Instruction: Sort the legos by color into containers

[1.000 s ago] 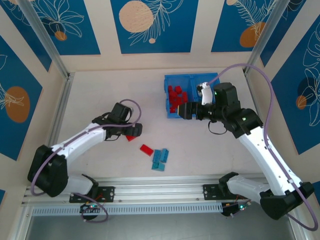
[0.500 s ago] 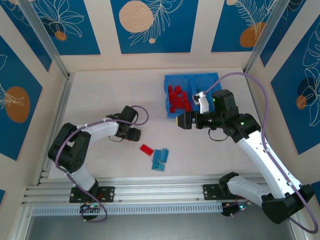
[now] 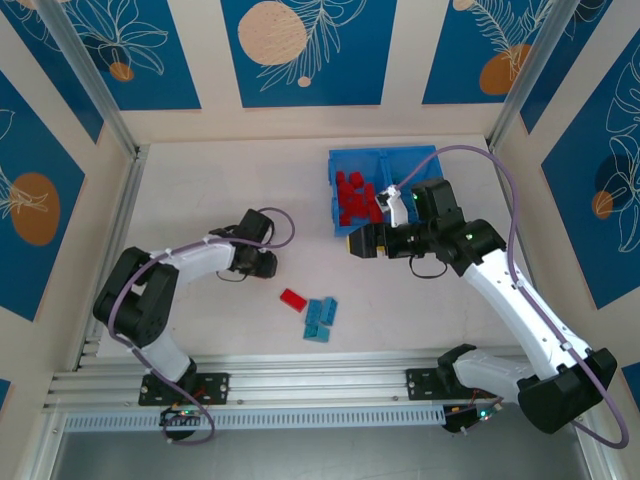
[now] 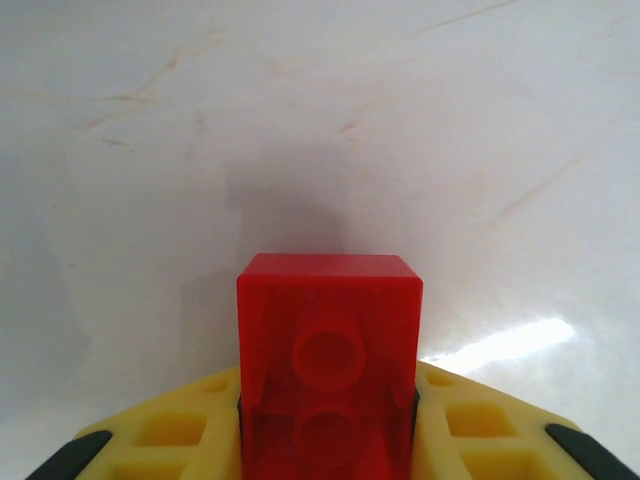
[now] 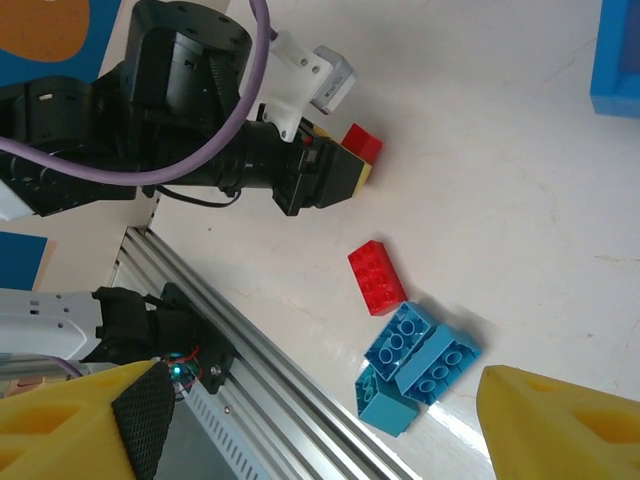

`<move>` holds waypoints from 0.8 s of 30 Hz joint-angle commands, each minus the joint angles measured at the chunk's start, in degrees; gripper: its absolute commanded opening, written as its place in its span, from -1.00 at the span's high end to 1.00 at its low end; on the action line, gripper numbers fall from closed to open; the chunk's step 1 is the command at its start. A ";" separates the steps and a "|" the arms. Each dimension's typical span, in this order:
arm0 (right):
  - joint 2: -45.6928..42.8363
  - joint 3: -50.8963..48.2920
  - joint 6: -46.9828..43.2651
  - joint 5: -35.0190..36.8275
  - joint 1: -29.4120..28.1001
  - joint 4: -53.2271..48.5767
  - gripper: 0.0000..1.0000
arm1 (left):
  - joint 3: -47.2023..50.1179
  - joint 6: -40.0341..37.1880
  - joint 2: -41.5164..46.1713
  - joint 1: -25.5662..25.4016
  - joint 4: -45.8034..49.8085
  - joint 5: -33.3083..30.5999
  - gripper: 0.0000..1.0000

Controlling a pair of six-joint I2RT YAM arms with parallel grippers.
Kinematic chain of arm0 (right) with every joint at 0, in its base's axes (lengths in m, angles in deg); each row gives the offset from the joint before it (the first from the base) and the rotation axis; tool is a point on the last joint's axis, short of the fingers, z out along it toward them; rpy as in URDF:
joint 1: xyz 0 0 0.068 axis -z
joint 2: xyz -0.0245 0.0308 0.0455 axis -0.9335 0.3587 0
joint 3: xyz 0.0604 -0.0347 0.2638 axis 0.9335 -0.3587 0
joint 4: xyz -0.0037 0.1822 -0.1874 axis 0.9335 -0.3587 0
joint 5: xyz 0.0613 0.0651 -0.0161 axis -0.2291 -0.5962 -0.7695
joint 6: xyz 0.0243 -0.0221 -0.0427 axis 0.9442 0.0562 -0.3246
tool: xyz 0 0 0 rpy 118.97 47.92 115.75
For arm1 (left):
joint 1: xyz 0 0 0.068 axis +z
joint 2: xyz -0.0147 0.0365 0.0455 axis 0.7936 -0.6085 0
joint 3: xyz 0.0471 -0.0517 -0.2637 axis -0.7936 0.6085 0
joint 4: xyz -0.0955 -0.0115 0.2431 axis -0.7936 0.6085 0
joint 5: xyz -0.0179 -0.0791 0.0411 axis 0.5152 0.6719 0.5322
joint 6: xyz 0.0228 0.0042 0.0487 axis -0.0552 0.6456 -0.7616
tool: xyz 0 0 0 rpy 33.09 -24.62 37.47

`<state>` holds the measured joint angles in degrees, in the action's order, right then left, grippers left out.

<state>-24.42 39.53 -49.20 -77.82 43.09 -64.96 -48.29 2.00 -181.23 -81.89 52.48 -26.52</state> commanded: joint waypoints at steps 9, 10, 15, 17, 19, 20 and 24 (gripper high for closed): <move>-3.64 1.46 5.60 9.48 -0.21 4.00 -0.63 | -24.78 0.58 2.42 -12.44 1.66 -0.17 0.51; -4.33 1.33 6.05 10.64 -0.16 3.97 -0.63 | -27.73 -0.01 0.27 -13.32 1.47 -0.82 0.51; -7.17 0.25 7.65 13.93 0.22 2.20 -0.64 | -42.07 -0.75 -12.45 -13.93 -0.39 -2.01 0.55; -8.24 -0.27 8.45 15.23 0.31 0.89 -0.64 | -48.21 -0.48 -18.12 -13.87 -1.53 -2.10 0.54; -9.79 -0.97 9.61 16.10 0.39 -0.02 -0.64 | -55.94 0.22 -24.66 -13.38 -1.54 -1.93 0.52; -10.52 -1.33 9.86 16.37 0.42 -0.22 -0.64 | -59.47 0.70 -27.70 -13.11 -1.02 -1.84 0.51; -13.60 -2.57 10.81 16.96 0.58 -1.04 -0.64 | -77.40 1.67 -40.11 -12.05 3.82 -2.12 0.30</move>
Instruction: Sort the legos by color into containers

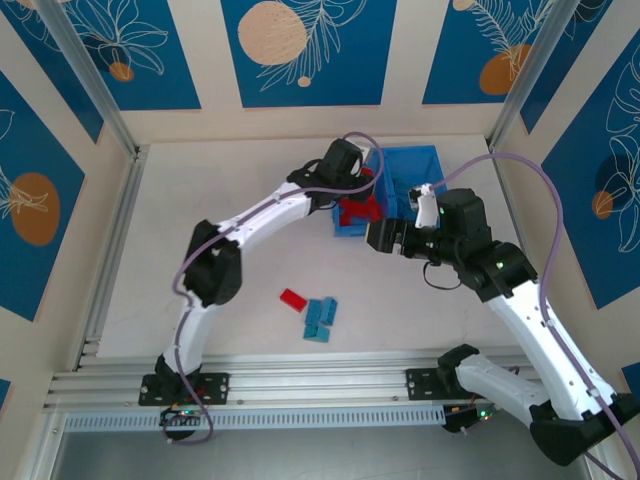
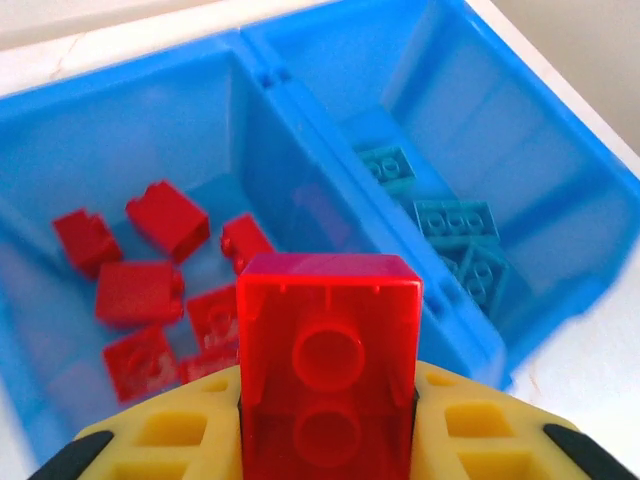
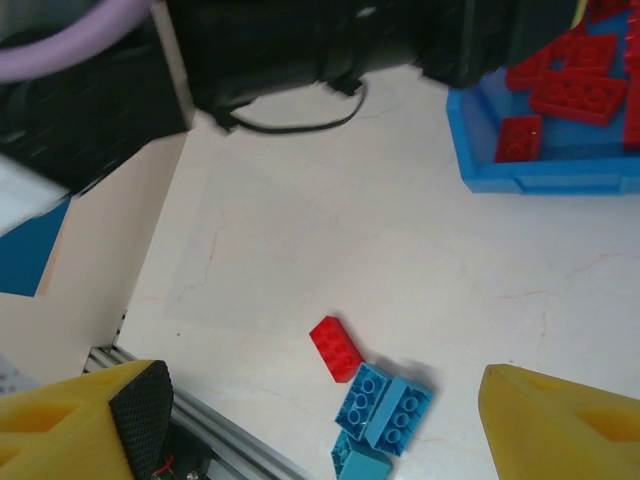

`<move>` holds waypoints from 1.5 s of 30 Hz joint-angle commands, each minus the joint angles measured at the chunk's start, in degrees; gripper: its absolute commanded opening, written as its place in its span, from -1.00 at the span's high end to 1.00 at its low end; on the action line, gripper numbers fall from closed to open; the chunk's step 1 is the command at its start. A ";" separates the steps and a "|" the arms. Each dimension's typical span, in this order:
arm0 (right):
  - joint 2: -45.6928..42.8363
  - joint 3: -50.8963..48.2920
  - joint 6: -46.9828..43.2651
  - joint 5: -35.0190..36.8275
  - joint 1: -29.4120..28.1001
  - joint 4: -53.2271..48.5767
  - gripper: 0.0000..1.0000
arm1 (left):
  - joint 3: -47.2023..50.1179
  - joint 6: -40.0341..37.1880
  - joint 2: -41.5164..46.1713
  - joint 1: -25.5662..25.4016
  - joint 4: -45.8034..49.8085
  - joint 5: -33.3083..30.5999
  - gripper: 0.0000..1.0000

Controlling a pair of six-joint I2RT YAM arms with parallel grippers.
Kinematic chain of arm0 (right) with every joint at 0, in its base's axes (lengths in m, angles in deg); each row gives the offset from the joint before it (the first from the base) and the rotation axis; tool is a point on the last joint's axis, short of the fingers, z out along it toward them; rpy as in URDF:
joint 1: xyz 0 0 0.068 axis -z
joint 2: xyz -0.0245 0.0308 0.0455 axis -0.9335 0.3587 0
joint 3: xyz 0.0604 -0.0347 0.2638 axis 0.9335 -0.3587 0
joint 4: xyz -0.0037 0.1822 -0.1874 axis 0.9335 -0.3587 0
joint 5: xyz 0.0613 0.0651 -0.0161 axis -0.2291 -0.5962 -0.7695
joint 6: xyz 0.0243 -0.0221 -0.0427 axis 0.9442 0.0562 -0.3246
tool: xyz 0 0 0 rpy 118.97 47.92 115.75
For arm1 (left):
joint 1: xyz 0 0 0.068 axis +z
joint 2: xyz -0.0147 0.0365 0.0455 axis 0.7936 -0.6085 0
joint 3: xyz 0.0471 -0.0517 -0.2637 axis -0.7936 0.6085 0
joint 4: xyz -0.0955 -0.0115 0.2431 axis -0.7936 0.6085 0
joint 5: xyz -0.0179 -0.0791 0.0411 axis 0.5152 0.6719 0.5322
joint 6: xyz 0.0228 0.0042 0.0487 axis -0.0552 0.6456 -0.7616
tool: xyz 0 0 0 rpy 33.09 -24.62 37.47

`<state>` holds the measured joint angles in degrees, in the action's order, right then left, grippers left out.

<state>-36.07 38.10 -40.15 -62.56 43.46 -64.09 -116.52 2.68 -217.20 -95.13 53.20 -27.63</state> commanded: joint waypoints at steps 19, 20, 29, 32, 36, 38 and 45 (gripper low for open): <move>-2.90 -4.90 3.60 1.97 -0.10 -3.17 -0.62 | 10.66 -7.52 24.33 0.82 -7.22 5.31 -0.28; -2.18 -5.55 4.58 1.59 -0.44 -2.63 -0.61 | 15.89 -9.13 28.30 0.78 -9.34 5.79 -0.28; 9.85 -13.20 18.39 1.85 -12.97 6.61 -0.55 | 55.81 -34.18 64.04 -0.15 -15.73 13.56 -0.53; 15.70 -13.34 21.60 3.66 -17.46 7.15 -0.55 | 63.54 -39.80 72.48 -0.31 -11.33 15.37 -0.71; 23.69 -12.64 23.56 3.27 -20.63 9.12 -0.55 | 72.40 -42.51 82.06 -0.31 -8.55 18.48 -1.00; 27.64 -11.95 23.61 2.69 -21.19 9.56 -0.54 | 75.45 -42.85 85.28 -0.24 -8.63 19.42 -1.00; 36.50 -13.24 23.65 1.49 -22.73 12.21 -0.30 | 77.75 -43.05 87.37 -0.27 -8.54 18.27 -1.00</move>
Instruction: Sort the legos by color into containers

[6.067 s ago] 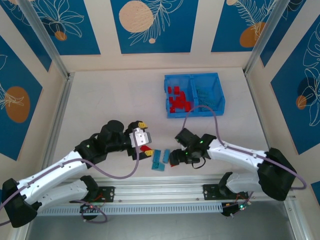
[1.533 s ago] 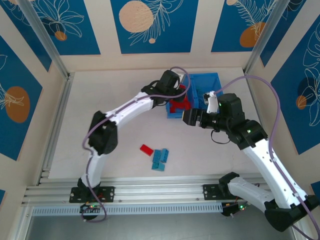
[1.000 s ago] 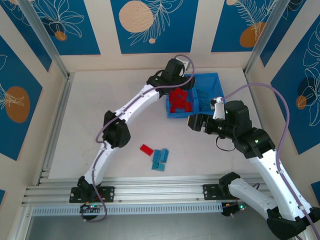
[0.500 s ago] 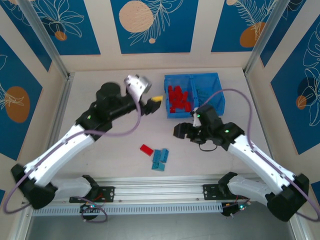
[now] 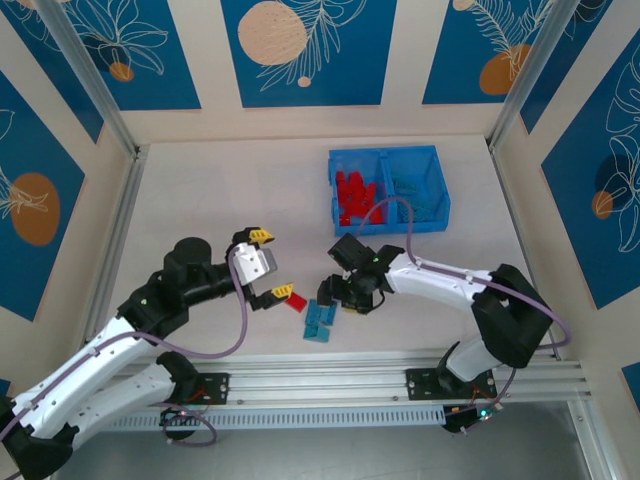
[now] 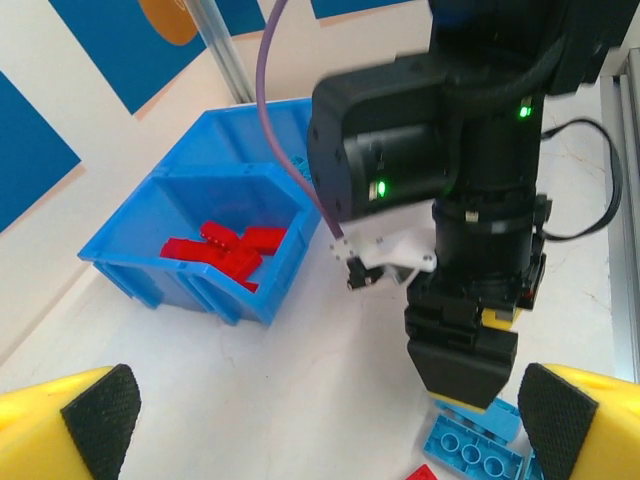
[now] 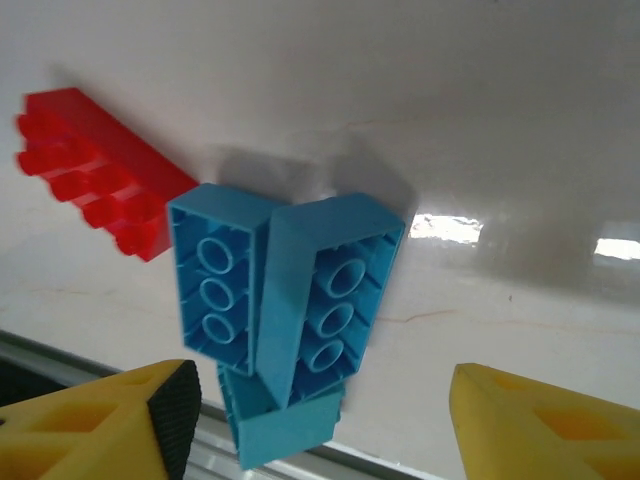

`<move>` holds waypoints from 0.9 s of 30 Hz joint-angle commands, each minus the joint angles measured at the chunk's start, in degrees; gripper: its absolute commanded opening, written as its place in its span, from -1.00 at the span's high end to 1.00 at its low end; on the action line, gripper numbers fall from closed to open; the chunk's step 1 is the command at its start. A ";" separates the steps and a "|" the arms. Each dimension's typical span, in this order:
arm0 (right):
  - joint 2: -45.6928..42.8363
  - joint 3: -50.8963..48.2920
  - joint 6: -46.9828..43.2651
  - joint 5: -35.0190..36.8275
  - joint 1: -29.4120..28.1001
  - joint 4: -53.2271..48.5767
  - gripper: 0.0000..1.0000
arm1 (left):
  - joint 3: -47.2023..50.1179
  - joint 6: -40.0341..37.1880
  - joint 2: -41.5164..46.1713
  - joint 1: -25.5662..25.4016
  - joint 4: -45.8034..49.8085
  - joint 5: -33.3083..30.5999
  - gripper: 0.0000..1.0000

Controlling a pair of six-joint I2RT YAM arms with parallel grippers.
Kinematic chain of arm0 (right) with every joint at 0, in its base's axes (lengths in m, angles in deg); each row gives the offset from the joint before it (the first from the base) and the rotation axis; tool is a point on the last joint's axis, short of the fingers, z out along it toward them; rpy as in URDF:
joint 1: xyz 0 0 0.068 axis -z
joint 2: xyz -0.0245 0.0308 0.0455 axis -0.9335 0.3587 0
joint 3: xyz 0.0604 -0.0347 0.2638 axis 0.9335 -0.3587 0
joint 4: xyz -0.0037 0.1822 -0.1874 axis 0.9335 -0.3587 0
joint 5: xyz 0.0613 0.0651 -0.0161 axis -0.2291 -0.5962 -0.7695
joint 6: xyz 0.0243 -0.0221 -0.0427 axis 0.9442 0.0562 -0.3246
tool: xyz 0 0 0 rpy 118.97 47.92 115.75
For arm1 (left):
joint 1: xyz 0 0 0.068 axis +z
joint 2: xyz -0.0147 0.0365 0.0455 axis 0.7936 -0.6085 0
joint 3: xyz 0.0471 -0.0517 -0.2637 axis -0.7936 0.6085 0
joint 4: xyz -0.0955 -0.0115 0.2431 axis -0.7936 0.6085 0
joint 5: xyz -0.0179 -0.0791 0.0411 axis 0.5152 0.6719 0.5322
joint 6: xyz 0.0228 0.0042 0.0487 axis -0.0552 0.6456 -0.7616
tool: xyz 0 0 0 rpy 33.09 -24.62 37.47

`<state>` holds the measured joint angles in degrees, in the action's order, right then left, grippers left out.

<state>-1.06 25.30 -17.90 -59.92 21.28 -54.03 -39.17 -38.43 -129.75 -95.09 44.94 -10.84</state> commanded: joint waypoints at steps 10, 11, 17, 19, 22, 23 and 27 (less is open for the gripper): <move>6.70 -0.99 1.67 -0.84 -1.12 3.88 -0.16 | 2.30 -1.34 -2.74 -0.37 -3.68 1.65 -1.00; 7.43 -0.70 1.69 0.11 -1.29 3.09 -0.13 | 2.33 -1.22 -2.83 -0.33 -3.75 1.65 -1.00; 9.63 0.70 1.91 6.96 -2.17 -3.32 0.07 | 2.50 -1.52 -2.63 -0.32 -3.24 0.70 -1.00; 9.24 0.35 1.94 7.89 -2.19 -3.63 0.22 | 2.66 -1.48 -2.40 -0.34 -3.16 0.62 -1.00; 7.00 -0.09 1.56 8.66 -2.21 -3.74 0.41 | 2.93 -1.36 -2.42 -0.28 -3.44 0.42 -1.00; 5.70 0.10 1.35 9.30 -2.22 -4.33 0.44 | 2.94 -1.26 -2.41 -0.28 -3.64 0.55 -1.00; -3.33 0.65 -0.12 14.07 -1.29 -7.00 0.46 | 3.10 -1.58 -2.37 -0.40 -4.10 3.38 -1.00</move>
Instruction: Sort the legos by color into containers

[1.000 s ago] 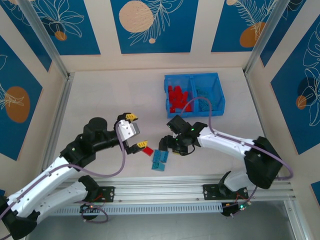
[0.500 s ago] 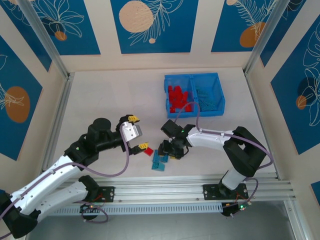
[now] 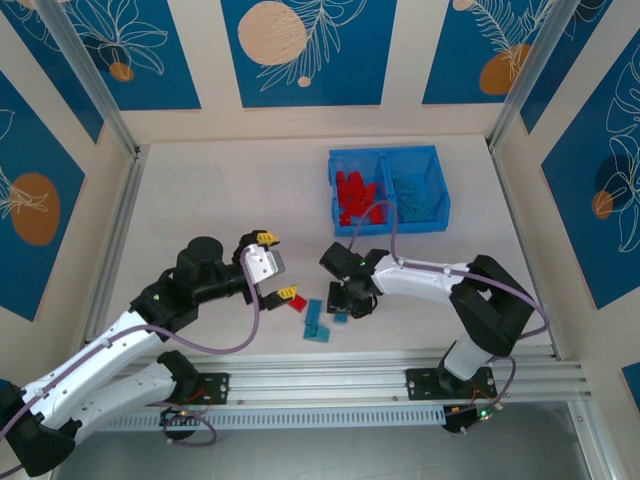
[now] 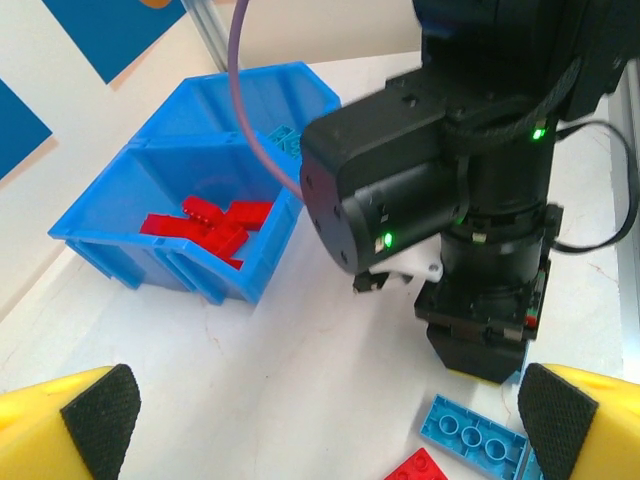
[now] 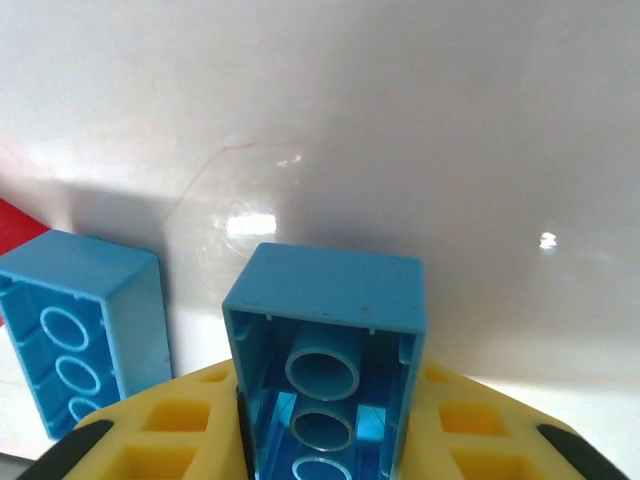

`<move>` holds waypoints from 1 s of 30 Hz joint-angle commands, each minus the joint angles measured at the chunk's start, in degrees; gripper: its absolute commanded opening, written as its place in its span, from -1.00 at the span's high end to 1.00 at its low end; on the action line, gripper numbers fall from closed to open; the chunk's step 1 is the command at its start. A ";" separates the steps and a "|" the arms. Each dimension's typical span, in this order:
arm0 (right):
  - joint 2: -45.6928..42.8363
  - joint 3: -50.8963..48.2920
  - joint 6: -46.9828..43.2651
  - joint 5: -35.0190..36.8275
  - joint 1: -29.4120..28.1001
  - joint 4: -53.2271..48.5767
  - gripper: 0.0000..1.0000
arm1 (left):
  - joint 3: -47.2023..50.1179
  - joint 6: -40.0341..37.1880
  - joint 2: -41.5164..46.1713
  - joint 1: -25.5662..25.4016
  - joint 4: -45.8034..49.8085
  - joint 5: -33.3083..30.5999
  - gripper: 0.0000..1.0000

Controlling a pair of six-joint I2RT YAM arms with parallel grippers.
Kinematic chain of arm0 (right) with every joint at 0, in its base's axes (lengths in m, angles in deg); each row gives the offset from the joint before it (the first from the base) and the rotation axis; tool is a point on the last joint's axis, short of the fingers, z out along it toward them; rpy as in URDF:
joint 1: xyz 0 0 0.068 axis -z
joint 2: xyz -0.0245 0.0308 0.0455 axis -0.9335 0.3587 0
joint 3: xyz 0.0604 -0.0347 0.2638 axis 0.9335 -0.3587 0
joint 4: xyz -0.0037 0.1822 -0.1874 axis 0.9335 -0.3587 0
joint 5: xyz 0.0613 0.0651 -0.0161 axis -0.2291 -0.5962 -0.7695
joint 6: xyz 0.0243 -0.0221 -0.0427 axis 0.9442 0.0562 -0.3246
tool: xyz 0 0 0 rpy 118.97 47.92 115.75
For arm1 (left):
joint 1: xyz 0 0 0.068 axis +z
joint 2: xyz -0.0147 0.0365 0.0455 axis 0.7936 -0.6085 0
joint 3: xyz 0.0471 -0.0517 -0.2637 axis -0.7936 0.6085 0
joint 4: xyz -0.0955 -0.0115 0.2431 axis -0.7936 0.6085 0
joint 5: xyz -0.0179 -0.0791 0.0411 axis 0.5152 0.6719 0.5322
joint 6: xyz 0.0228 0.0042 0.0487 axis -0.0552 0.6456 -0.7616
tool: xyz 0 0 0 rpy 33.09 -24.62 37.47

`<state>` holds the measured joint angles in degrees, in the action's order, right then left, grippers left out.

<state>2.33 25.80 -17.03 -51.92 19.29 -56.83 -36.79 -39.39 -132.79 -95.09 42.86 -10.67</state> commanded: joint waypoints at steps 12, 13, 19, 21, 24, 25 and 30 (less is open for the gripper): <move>-24.22 8.90 -19.17 10.69 21.73 -7.03 0.45 | 0.17 -3.32 -1.43 -0.70 -5.25 11.75 -1.00; -23.80 9.83 -20.94 11.01 23.92 -6.20 0.44 | 0.12 -2.77 -1.72 -0.76 -5.66 11.61 -1.00; -11.67 18.17 -30.86 11.87 37.31 1.00 0.43 | -2.56 1.53 -3.58 -1.18 -3.02 5.45 -1.00; -5.26 22.48 -32.89 11.92 40.39 3.03 0.44 | -4.70 3.09 -4.45 -1.20 0.38 3.48 -1.00; 5.40 30.86 -34.73 12.20 42.68 3.62 0.44 | -6.10 6.54 -4.43 -1.20 2.27 1.03 -1.00; 8.44 33.46 -35.19 12.81 42.99 3.45 0.44 | -6.12 7.54 -4.09 -1.28 2.28 0.19 -1.00; 25.10 50.21 -38.28 20.28 43.54 -1.47 0.38 | -5.33 11.54 -1.17 -1.38 2.76 -4.44 -1.00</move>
<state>22.38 69.08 -51.43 -37.25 62.63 -55.91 -41.05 -31.83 -135.81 -95.94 43.84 -11.32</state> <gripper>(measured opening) 0.325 0.998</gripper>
